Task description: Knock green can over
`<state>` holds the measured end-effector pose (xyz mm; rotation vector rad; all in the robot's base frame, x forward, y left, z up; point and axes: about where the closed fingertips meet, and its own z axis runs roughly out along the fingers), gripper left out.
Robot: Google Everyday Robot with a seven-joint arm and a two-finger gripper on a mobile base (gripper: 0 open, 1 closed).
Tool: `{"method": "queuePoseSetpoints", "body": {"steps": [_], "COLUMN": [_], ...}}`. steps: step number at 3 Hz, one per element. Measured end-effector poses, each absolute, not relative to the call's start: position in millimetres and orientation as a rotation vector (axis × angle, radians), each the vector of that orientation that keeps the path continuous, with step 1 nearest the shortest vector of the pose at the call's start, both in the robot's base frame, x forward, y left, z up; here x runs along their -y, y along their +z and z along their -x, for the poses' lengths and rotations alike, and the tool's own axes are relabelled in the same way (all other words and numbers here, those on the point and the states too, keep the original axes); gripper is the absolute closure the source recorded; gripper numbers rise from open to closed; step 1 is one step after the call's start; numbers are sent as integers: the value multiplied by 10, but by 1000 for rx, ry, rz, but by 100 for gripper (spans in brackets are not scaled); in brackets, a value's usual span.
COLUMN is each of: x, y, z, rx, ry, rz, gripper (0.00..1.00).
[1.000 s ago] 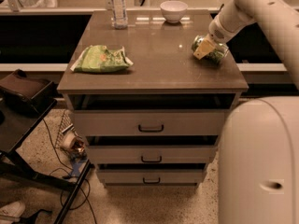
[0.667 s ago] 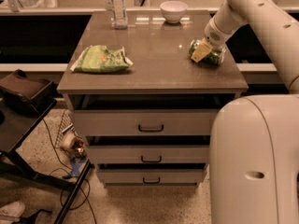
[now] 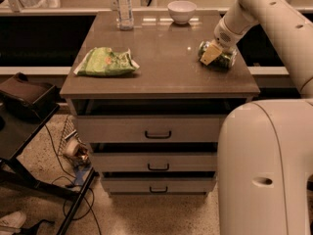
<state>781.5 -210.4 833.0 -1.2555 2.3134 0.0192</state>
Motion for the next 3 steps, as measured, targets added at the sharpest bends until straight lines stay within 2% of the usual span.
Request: {"method": "queuePoseSetpoints", "body": {"steps": [1, 2, 3], "x": [2088, 2087, 2086], "y": [8289, 8304, 8303], "z": [-7821, -7822, -7822], "rx": [-2317, -2317, -2317], "ry": [24, 24, 24], "rz": [1259, 1260, 1260], "gripper": [31, 0, 0]}}
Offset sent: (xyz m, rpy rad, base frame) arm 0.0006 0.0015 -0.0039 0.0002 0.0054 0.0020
